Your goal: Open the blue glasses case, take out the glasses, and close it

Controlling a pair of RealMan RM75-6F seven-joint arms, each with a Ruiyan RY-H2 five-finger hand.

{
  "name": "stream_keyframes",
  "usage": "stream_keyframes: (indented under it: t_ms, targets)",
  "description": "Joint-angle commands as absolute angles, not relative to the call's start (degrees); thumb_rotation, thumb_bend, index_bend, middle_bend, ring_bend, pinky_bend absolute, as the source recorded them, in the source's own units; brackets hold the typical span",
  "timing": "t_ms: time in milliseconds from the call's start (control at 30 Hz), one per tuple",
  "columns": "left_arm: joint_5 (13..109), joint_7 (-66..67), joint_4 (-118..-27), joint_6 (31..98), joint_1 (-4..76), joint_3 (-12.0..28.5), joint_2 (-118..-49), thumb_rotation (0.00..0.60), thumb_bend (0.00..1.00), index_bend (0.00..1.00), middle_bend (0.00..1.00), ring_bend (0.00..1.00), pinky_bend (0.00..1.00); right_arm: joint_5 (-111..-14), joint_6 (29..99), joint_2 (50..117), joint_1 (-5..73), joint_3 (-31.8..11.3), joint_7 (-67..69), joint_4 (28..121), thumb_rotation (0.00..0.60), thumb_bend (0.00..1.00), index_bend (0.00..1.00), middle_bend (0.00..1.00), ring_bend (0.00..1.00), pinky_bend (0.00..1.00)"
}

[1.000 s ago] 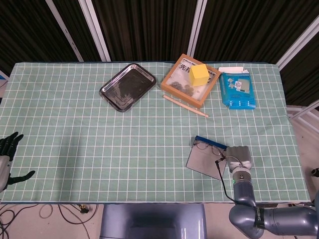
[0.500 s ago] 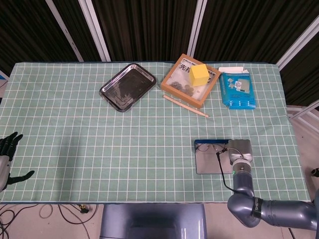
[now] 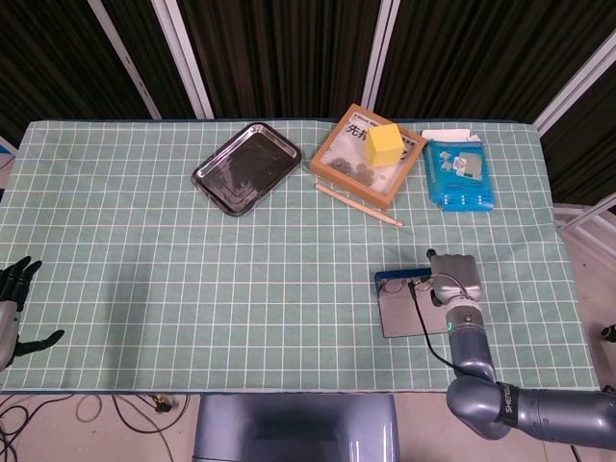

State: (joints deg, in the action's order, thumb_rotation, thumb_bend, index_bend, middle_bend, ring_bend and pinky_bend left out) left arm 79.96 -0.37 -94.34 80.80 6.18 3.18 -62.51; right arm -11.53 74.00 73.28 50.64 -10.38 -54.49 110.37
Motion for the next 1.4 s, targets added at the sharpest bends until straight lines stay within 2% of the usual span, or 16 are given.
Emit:
stream_keyframes:
  t_ms: [33,167,300,633,1400]
  targets:
    - [80.6,0.2,-93.8,81.6,6.0,3.2,-63.1,0.600,0.00,0.00,0.00,0.00,0.00,-16.0,71.5,71.8,49.0,-11.3,-49.7,109.6,0.600,0.42,0.29,0.90,0.99,1.00]
    - [80.7,0.8,-93.4,82.4,5.8,3.4,-63.6,0.600,0.00,0.00,0.00,0.00,0.00,-19.3,67.3,71.3,47.7,-11.0,-45.6,106.9,0.600,0.42,0.38,0.90,0.99,1.00]
    - [81.0,1.2,-93.1,82.9,5.7,3.4,-63.9,0.600,0.00,0.00,0.00,0.00,0.00,-20.9,64.1,71.6,47.3,-10.2,-43.5,103.9,0.600,0.41,0.41,0.90,0.99,1.00]
    - [81.5,2.1,-92.6,83.4,5.9,3.6,-64.6,0.600,0.00,0.00,0.00,0.00,0.00,-19.9,59.9,74.0,47.7,-9.1,-41.3,98.9,0.600,0.41,0.41,0.90,0.99,1.00]
    - [80.8,1.7,-92.1,82.4,6.3,4.0,-64.7,0.600,0.00,0.00,0.00,0.00,0.00,-17.2,58.7,78.8,49.8,-8.2,-41.4,92.8,0.600,0.41,0.41,0.90,0.99,1.00]
